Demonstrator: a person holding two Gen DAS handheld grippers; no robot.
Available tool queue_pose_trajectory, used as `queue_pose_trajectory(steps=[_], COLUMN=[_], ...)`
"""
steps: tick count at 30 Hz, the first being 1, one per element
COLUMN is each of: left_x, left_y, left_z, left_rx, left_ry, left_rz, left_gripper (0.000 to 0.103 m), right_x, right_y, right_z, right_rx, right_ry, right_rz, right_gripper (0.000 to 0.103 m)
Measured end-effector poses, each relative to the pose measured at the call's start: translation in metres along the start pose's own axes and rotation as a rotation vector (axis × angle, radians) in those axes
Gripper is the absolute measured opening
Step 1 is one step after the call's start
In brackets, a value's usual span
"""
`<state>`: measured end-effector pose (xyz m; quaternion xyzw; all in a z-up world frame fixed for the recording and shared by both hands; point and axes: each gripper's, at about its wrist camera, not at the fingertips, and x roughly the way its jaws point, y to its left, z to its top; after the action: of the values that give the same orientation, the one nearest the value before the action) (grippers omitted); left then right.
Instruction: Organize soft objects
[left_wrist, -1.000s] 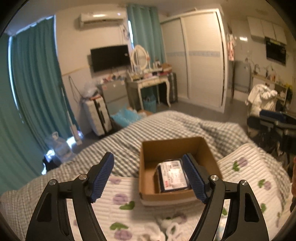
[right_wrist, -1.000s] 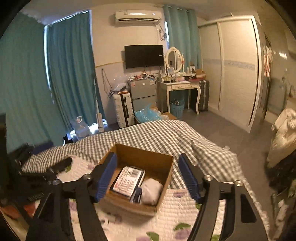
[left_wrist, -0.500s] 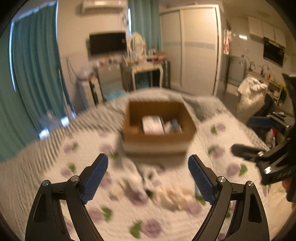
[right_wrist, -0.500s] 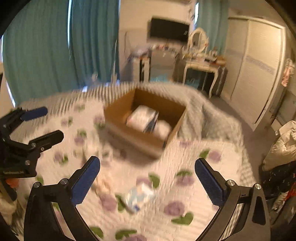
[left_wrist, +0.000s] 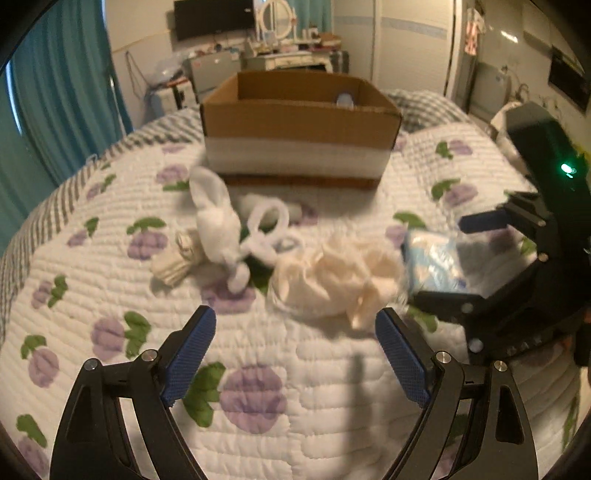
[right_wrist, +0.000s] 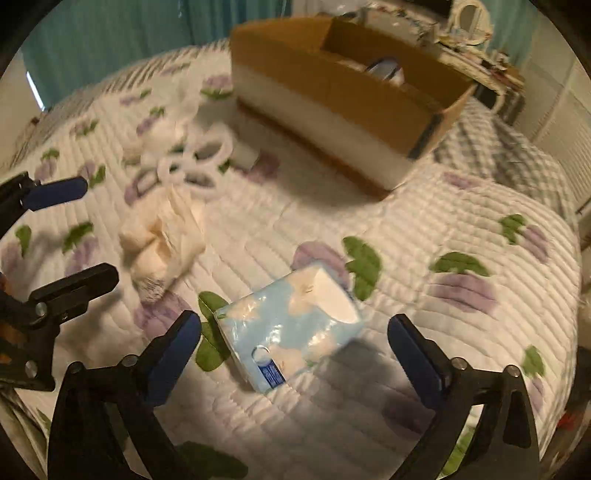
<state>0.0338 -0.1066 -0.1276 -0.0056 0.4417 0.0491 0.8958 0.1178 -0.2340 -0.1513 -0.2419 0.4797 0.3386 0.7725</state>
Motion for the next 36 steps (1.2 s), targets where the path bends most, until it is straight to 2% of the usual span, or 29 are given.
queue_pose_trajectory(steps=[2,5,12,16,18,19,20,22,25,30,36], left_x=[0.004,0.007,0.011,0.023,0.027,0.030,0.033,0.038,0.036,0.019,-0.019], left_y=[0.001,0.001,-0.016,-0.024,-0.027,-0.029,-0.031,-0.031,-0.029,-0.026,-0.018], left_z=[-0.005,-0.005,0.008,0.017,0.020,0.020,0.020,0.019,0.019,0.022,0.035], left_rx=[0.009,0.009,0.030,0.029,0.045,0.061,0.070,0.074,0.066,0.068,0.061], left_ry=[0.022,0.050,0.016,-0.001,-0.006,0.000,0.010,0.034,0.027,-0.004,-0.088], left_rz=[-0.012,-0.026,-0.038,-0.040,-0.039,-0.044,-0.050,-0.066,-0.091,-0.110,-0.135], left_gripper=[0.089,0.089,0.089,0.087,0.079,0.061,0.049,0.049,0.038,0.037,0.037], right_x=[0.010,0.014,-0.016,-0.023,-0.024,-0.025,-0.025,-0.027,-0.030,-0.049,-0.090], right_y=[-0.003,-0.012,-0.031,-0.039,-0.040,-0.041,-0.041,-0.042,-0.040,-0.032,-0.021], right_z=[0.001,0.001,0.001,0.007,0.009,0.009,0.009,0.007,0.005,0.005,0.014], right_rx=[0.014,0.061,0.140,0.162,0.170,0.172,0.171,0.174,0.176,0.174,0.157], right_ry=[0.016,0.013,-0.101,-0.126,-0.132,-0.133,-0.131,-0.132,-0.129,-0.149,-0.198], right_rz=[0.019,0.066,0.053,0.028,0.022,0.018,0.015,0.013,0.008,-0.013,-0.055], right_gripper=[0.089,0.085,0.083,0.083,0.083,0.083,0.083,0.083,0.083,0.083,0.083])
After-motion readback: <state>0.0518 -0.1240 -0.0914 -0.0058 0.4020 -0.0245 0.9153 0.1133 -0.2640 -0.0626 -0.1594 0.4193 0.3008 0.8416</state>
